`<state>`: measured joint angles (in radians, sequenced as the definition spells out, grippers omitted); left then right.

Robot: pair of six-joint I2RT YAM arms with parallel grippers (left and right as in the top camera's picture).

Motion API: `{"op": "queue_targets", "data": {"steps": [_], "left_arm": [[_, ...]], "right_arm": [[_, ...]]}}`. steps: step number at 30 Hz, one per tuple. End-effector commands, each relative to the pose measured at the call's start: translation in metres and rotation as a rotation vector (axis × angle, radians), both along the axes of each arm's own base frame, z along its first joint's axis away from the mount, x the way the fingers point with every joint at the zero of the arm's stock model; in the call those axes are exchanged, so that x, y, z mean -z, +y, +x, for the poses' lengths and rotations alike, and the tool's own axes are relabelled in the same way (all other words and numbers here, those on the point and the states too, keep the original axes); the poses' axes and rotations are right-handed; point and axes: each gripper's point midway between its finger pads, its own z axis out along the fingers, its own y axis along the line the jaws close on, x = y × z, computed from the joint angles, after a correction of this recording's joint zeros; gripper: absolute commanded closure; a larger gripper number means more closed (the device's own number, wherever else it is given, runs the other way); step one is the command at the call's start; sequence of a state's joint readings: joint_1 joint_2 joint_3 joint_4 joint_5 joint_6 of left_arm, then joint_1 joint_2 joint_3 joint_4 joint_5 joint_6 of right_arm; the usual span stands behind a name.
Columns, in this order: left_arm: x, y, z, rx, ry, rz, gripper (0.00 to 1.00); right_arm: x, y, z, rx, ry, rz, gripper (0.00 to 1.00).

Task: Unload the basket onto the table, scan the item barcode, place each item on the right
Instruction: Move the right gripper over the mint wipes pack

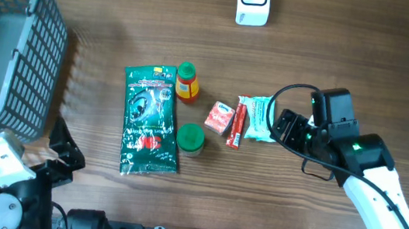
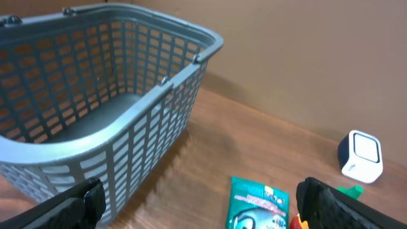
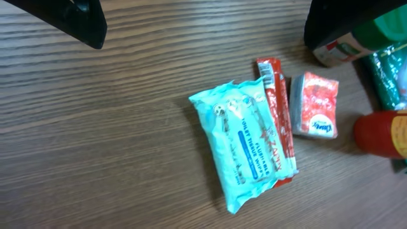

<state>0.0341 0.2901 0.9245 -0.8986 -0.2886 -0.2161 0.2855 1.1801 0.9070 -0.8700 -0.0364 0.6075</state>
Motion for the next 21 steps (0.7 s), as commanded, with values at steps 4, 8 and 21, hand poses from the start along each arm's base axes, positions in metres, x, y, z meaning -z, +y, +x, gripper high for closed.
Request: {"op": "queue_targets", "data": {"steps": [4,8,21], "left_arm": [[0.029,-0.007,0.029,0.046,0.173,-0.025,0.00],[0.046,-0.008,0.048,0.049,0.271,-0.032,0.00],[0.100,-0.007,0.077,0.046,0.538,-0.046,0.00]], "right_arm": [[-0.002,-0.006,0.010,0.014,-0.027,-0.052,0.00],[0.009,-0.006,0.011,-0.005,0.016,-0.074,0.00],[0.027,0.009,0.036,-0.087,0.094,-0.126,0.03]]}}
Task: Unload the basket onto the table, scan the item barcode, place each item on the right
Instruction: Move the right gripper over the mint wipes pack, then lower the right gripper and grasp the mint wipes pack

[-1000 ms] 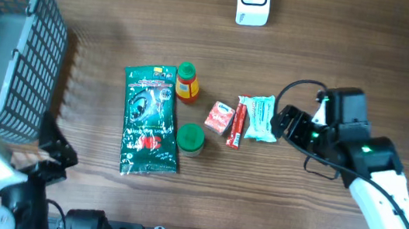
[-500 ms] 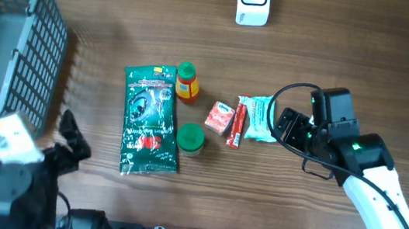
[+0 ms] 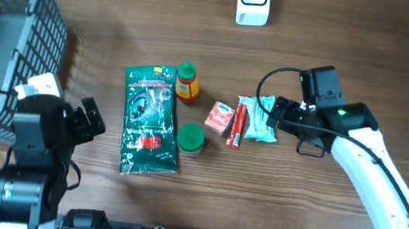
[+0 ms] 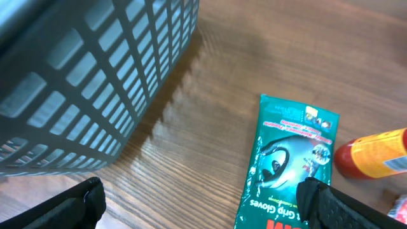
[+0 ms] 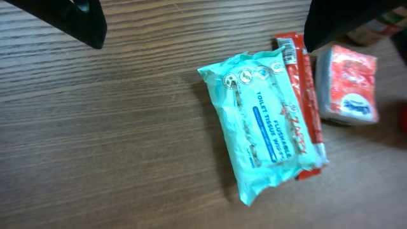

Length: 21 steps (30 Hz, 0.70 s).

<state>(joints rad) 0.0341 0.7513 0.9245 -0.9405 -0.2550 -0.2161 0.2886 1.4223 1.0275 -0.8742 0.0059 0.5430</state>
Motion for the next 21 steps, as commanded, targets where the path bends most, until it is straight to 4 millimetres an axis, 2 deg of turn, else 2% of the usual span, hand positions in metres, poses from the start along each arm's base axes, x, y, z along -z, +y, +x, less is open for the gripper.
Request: {"op": "queue_targets", "data": {"steps": [1,6,10,13,21], "left_arm": [[0.012,-0.004,0.007,0.014,0.053,-0.016,0.00],[0.023,-0.004,0.012,0.013,0.107,-0.018,0.00],[0.034,-0.004,0.016,0.013,0.154,-0.020,0.00],[0.041,-0.004,0.018,0.013,0.187,-0.021,0.00],[0.057,-0.003,0.023,0.012,0.253,-0.023,0.00]], "right_arm": [[0.002,0.012,0.007,-0.058,-0.015,-0.030,0.05],[0.003,0.033,0.018,-0.123,-0.093,-0.098,0.14],[0.014,0.031,0.026,-0.131,-0.118,-0.221,0.18],[0.023,0.035,0.034,-0.130,-0.124,-0.222,0.22],[0.016,0.041,0.046,-0.127,-0.167,-0.203,0.28]]}}
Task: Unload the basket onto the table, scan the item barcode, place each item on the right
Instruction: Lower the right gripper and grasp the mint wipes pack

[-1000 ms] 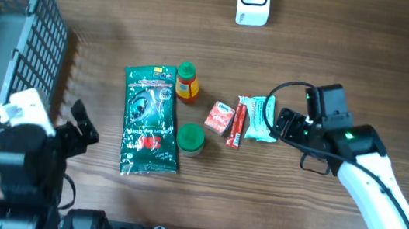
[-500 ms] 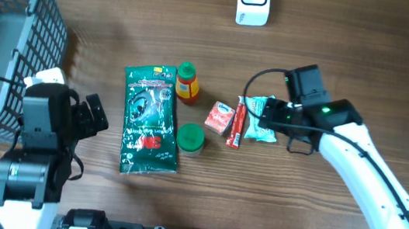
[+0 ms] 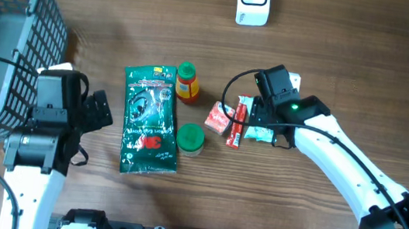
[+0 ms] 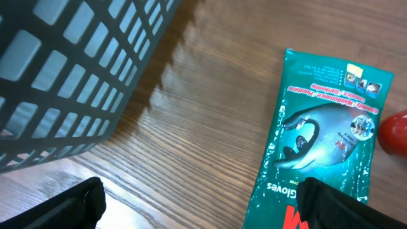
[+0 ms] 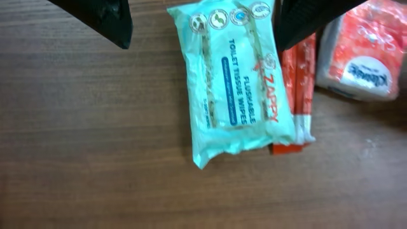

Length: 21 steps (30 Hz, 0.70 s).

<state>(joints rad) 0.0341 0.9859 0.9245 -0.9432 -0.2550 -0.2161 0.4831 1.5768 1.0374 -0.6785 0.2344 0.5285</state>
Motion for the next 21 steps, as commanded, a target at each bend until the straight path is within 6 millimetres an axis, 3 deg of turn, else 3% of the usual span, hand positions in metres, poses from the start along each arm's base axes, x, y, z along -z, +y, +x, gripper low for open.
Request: {"op": "queue_targets", "data": {"steps": [1,5,10,12,16,21], "left_arm": [[0.006,-0.004,0.003,0.010,0.024,-0.017,0.00],[0.001,-0.004,0.019,0.013,-0.033,-0.018,0.00],[-0.014,-0.003,0.011,0.015,-0.080,-0.005,0.00],[-0.030,-0.003,0.006,0.015,-0.148,-0.003,0.00],[-0.086,-0.004,-0.012,0.016,-0.406,0.006,0.00],[-0.130,-0.005,-0.041,0.016,-0.618,0.013,0.00]], "right_arm": [[-0.008,0.002,0.012,0.007,-0.043,-0.011,0.28],[-0.007,0.002,0.011,0.006,-0.036,-0.010,0.28],[-0.006,0.002,0.010,0.003,-0.027,-0.008,0.28],[-0.006,0.003,0.010,0.002,-0.024,-0.005,0.27],[-0.001,0.003,0.009,0.002,-0.013,-0.011,0.27],[0.007,0.003,0.009,0.020,0.006,-0.008,0.27]]}}
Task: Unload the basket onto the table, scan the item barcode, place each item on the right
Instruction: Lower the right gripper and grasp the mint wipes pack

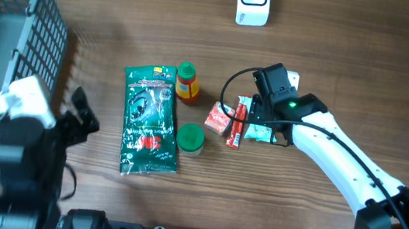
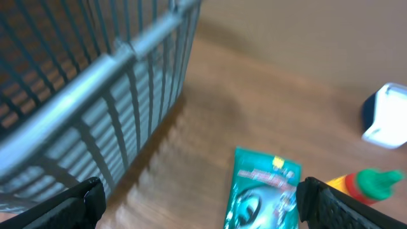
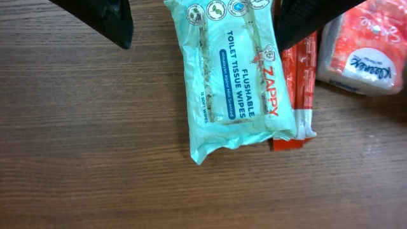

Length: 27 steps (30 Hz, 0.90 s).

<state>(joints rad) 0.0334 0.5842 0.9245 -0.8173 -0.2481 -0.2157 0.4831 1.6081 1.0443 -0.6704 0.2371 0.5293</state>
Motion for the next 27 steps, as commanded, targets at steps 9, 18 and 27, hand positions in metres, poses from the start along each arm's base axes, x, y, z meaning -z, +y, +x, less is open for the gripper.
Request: {"op": "queue_targets", "data": {"steps": [9,18,27], "left_arm": [[-0.022,-0.003,-0.025,0.010,-0.115,0.003,0.00],[0.017,-0.003,-0.044,0.011,0.067,-0.003,0.00],[0.042,-0.004,-0.061,0.011,0.191,-0.007,0.00]], "right_arm": [[0.001,0.004,0.005,0.016,-0.001,0.007,0.25],[0.001,0.005,0.006,0.013,0.001,0.016,0.24],[0.015,0.007,0.002,-0.016,0.048,0.004,0.29]]}}
